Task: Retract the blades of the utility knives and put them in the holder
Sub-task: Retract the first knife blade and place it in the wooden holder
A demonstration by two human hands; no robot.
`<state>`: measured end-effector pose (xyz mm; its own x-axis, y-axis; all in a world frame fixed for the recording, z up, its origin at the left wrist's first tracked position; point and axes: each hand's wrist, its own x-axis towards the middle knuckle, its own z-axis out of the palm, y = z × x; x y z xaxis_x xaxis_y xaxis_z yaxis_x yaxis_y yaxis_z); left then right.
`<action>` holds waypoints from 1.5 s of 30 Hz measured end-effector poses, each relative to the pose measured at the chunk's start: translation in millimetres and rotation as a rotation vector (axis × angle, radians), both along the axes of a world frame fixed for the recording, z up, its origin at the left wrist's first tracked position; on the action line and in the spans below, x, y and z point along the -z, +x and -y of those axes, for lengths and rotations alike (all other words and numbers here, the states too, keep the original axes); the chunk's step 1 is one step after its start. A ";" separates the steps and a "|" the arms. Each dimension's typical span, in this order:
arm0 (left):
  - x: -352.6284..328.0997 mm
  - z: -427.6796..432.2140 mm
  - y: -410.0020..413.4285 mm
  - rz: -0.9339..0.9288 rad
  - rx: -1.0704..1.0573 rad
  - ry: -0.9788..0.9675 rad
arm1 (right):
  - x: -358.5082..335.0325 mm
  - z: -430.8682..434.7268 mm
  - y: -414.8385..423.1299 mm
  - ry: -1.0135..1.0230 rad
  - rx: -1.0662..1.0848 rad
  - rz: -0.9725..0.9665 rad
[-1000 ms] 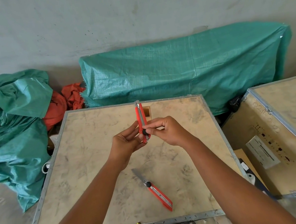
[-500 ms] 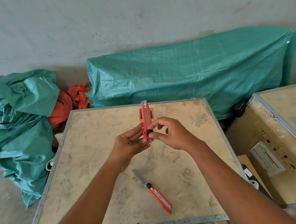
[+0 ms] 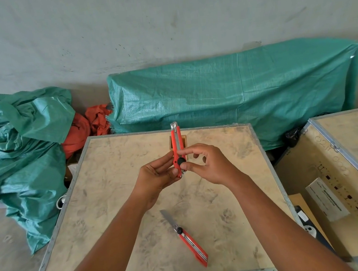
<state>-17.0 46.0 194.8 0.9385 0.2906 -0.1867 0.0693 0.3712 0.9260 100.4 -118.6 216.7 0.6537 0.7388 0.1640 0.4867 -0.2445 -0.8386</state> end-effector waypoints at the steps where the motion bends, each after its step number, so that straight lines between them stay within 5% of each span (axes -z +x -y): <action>1: -0.4 -0.3 0.3 0.000 -0.002 -0.003 | -2.1 0.2 1.1 -0.007 -0.015 -0.003; 10: 0.4 -5.7 7.3 -0.009 0.014 0.001 | 3.7 -6.6 5.1 0.011 0.045 0.012; 29: 7.0 -42.7 74.1 -0.065 0.081 0.138 | 18.0 -49.7 89.2 0.201 0.158 -0.296; 37: 52.9 -97.4 162.9 -0.343 0.086 0.913 | 60.5 -90.6 141.0 0.121 0.373 -0.080; 41: 88.1 -106.5 201.4 -0.392 0.379 1.073 | 98.5 -112.0 157.8 0.095 0.436 0.015; 45: 118.4 -116.1 213.8 -0.460 0.418 1.044 | 130.3 -124.8 169.6 0.066 0.461 0.050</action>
<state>196.8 162.2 76.4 0.9035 0.1911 -0.3836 0.4061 -0.6678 0.6238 270.1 6.2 86.4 0.9013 0.3604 0.2402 0.3800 -0.3918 -0.8379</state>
